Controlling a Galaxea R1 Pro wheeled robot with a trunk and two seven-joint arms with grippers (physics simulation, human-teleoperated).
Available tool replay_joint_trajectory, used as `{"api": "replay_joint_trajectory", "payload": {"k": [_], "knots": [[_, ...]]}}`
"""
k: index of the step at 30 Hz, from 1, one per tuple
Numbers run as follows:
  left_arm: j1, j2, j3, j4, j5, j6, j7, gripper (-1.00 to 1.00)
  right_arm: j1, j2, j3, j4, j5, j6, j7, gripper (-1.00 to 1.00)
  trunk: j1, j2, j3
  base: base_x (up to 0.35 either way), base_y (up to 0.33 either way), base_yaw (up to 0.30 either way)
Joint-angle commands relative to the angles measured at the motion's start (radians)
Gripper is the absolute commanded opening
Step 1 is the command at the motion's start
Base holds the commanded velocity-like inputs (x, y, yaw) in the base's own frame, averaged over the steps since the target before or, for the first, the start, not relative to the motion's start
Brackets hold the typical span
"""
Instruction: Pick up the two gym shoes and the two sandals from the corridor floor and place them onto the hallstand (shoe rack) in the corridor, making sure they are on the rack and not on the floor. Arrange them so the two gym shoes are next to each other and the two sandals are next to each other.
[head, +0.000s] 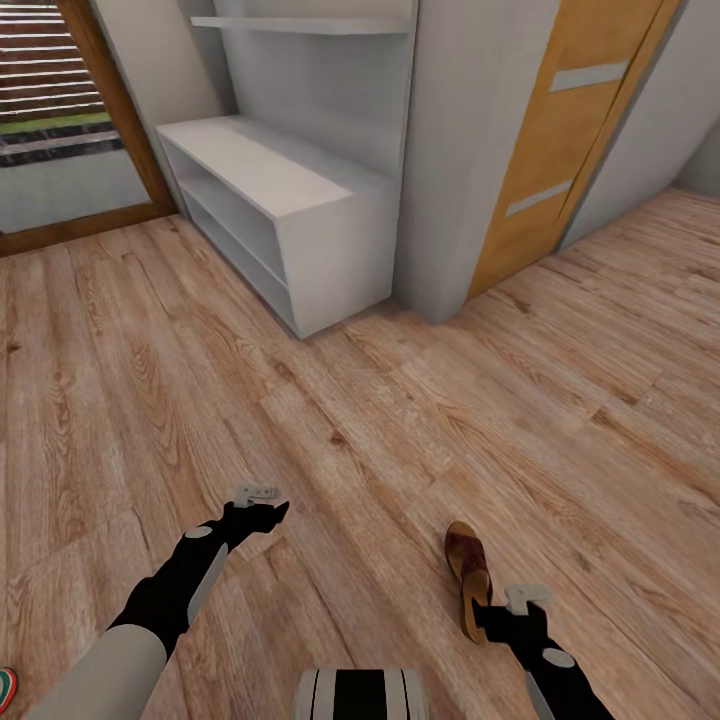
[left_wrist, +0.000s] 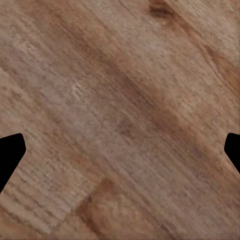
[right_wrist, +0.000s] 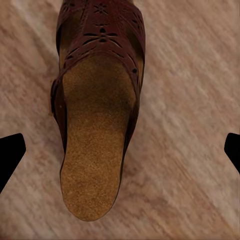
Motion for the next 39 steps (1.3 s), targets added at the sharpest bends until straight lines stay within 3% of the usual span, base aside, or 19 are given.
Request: {"api": "replay_joint_trajectory", "payload": {"k": [1,17,39], "knots": [[0.0,0.001,-0.003,-0.002,0.007,0.006,0.0,1.0,-0.002,0.0,-0.001,-0.006,-0.001,0.016,0.0,1.0,0.0,0.0,-0.001,0.0,0.0,0.0],[0.0,0.003,0.001,-0.002,0.009,0.007,-0.001,1.0,-0.008,0.0,-0.007,-0.012,0.0,0.054,0.001,1.0,0.0,0.0,-0.001,0.0,0.0,0.0],[-0.001,-0.001,0.0,-0.002,0.01,0.007,-0.002,1.0,-0.008,-0.001,-0.008,-0.018,-0.001,0.056,0.002,1.0,0.01,-0.005,-0.095,0.0,0.0,0.0]]}}
